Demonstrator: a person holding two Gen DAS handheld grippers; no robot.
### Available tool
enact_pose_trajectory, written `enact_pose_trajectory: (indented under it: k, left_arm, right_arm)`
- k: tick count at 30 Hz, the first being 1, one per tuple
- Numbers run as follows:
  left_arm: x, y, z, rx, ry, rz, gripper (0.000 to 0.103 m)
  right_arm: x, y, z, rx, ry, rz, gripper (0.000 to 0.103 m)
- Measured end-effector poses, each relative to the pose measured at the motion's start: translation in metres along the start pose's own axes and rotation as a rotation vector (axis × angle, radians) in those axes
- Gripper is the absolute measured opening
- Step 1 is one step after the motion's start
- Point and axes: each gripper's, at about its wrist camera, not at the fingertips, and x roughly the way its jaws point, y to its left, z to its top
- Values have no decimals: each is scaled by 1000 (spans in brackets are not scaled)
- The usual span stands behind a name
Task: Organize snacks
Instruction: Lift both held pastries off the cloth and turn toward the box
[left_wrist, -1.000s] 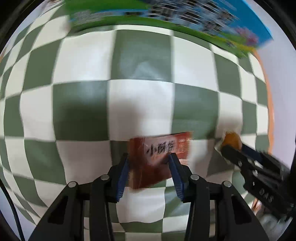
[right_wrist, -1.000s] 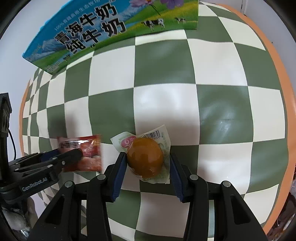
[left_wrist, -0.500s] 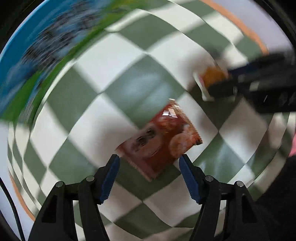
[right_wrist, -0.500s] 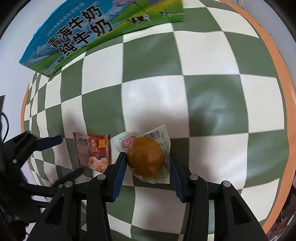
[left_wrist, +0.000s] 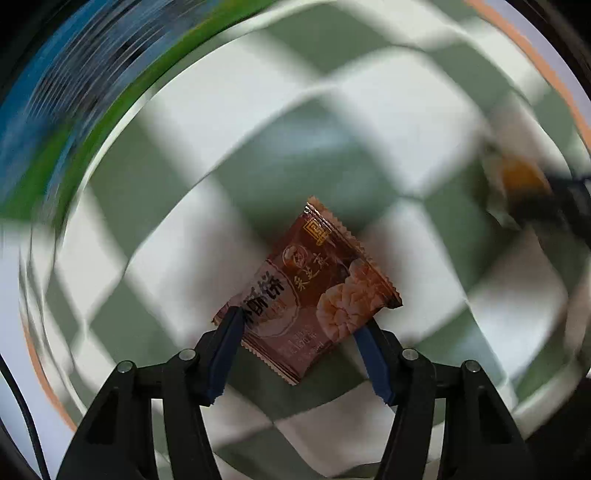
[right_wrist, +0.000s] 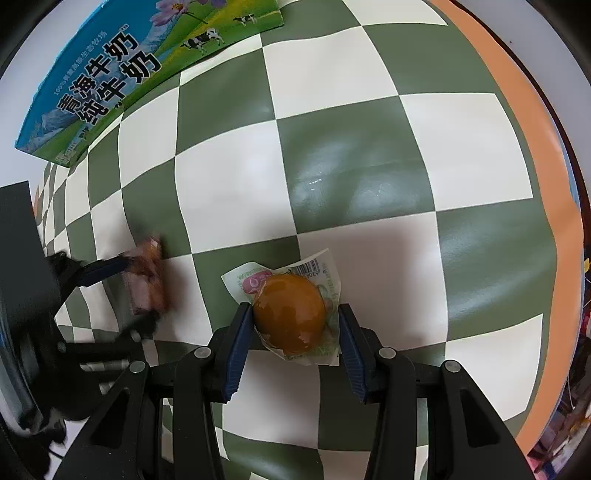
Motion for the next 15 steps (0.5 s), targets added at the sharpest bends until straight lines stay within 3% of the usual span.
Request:
enact_pose_trajectory:
  k: [2, 5, 7, 8, 11, 15]
  left_arm:
    - [2, 32, -3, -240, 19, -116, 59]
    - [11, 65, -11, -460, 59, -278, 61]
    - [19, 75, -16, -541, 65, -362, 73]
    - [28, 75, -17, -536, 81, -380, 81]
    - [39, 62, -12, -430, 93, -325, 81]
    - [28, 31, -5, -326, 50, -203, 59]
  right_arm:
    - [4, 4, 0, 3, -5, 5, 49]
    - [8, 11, 4, -4, -7, 11, 48]
    - [13, 17, 5, -9, -3, 12, 49]
    - [17, 19, 6, -18, 10, 11, 52]
    - [26, 20, 9, -36, 27, -7, 52]
    - [27, 21, 10, -54, 23, -23, 50]
